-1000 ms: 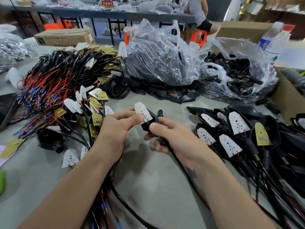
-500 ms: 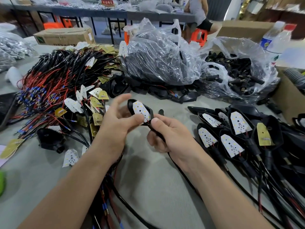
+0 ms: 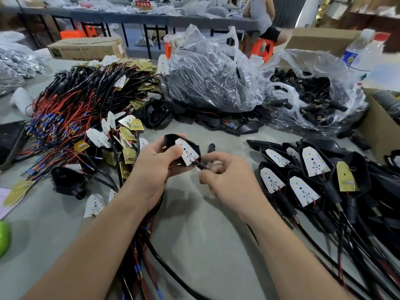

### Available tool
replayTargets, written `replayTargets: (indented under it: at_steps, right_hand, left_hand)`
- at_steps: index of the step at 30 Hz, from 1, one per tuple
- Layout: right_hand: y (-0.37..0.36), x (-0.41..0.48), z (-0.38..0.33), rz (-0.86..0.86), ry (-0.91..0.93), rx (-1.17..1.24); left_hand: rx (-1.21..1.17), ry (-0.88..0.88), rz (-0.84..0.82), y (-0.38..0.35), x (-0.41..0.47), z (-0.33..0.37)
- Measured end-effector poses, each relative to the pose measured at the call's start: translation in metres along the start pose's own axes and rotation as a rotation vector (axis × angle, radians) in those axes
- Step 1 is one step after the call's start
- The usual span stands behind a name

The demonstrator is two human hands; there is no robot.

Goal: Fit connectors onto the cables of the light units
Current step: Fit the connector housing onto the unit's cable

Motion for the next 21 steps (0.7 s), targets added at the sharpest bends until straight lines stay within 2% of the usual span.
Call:
replayTargets:
  at_steps: [2, 6, 9, 11, 13, 15, 16, 18, 21]
  right_hand:
    - [0.003, 0.001, 0.001, 0.056, 0.031, -0.072]
    - [0.005, 0.0, -0.002, 0.11, 0.068, -0.015]
    - [0.005, 0.001, -0.005, 0.121, 0.054, 0.083]
    - [0.006, 0.001, -0.005, 0.127, 0.036, 0.106]
    - [0.006, 0.0, -0.006, 0.142, 0.031, 0.124]
    - [0.006, -0.001, -0.007, 0.161, 0.038, 0.123]
    - [0.005, -0.001, -0.008, 0.165, 0.041, 0.119]
    - [0.005, -0.002, -0.009, 0.162, 0.047, 0.128]
    - [0.003, -0.003, -0.009, 0.148, 0.054, 0.12]
  left_hand:
    - [0.004, -0.026, -0.008, -0.001, 0.0, -0.002]
    - [0.03, -0.027, -0.094, 0.006, 0.003, 0.0]
    - [0.119, -0.096, -0.02, 0.011, 0.003, 0.001]
    - [0.269, -0.2, 0.119, 0.012, 0.0, 0.003]
    - [0.562, -0.328, 0.269, 0.013, -0.004, 0.006]
    - [0.838, -0.386, 0.341, 0.014, -0.008, 0.008]
    - [0.887, -0.367, 0.339, 0.014, -0.008, 0.007]
    - [0.835, -0.289, 0.326, 0.015, -0.007, 0.003]
    - [0.433, -0.166, 0.289, 0.015, -0.003, -0.002]
Point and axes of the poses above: each hand's wrist, its own x-axis towards the middle knuckle, its own y-axis out of the back of the hand, z = x × y, the point moved 3 cm from there along x, towards the middle knuckle, and after that the axes turned 2 degrees about x, right-handed, at the moved point
